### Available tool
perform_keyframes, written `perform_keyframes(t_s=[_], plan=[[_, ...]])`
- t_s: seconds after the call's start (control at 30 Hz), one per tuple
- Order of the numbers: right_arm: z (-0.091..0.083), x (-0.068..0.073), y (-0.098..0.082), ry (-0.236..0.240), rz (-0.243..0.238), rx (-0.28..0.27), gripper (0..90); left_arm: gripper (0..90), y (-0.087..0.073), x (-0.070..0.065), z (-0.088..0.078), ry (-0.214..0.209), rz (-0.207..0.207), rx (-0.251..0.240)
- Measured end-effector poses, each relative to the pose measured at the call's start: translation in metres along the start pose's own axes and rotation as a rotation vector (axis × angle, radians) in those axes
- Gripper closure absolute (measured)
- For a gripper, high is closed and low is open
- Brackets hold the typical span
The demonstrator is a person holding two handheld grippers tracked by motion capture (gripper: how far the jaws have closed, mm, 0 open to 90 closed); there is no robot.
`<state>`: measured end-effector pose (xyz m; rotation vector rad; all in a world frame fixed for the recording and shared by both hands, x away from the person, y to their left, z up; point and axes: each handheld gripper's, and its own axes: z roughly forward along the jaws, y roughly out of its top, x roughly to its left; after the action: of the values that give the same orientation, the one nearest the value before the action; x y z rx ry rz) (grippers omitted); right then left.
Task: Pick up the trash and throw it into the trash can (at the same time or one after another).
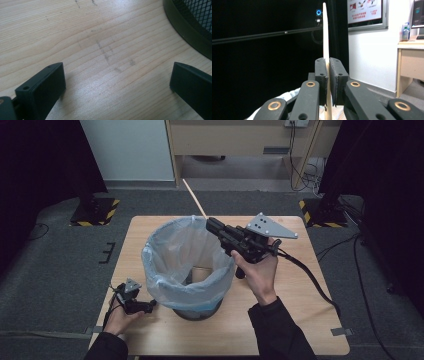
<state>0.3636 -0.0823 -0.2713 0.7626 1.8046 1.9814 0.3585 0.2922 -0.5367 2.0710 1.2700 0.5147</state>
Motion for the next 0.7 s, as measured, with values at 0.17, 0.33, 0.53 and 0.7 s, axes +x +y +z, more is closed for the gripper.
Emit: perform_keyframes(t_s=[0.17, 0.33, 0.53, 0.7], plan=[[0.008, 0.002, -0.004, 0.028, 0.006, 0.03, 78.1, 0.0, 0.0, 0.0, 0.0, 0.0, -0.001, 0.0], [0.004, -0.001, -0.001, 0.014, 0.001, 0.021, 76.0, 0.0, 0.0, 0.0, 0.0, 0.0, 0.0, 0.0], [-0.017, -0.021, 0.01, -0.07, 0.008, -0.028, 68.5, 0.0, 0.0, 0.0, 0.0, 0.001, 0.0, 0.0], [-0.039, -0.045, 0.009, -0.158, 0.012, -0.043, 61.7, 0.0, 0.0, 0.0, 0.0, 0.0, 0.0, 0.0]])
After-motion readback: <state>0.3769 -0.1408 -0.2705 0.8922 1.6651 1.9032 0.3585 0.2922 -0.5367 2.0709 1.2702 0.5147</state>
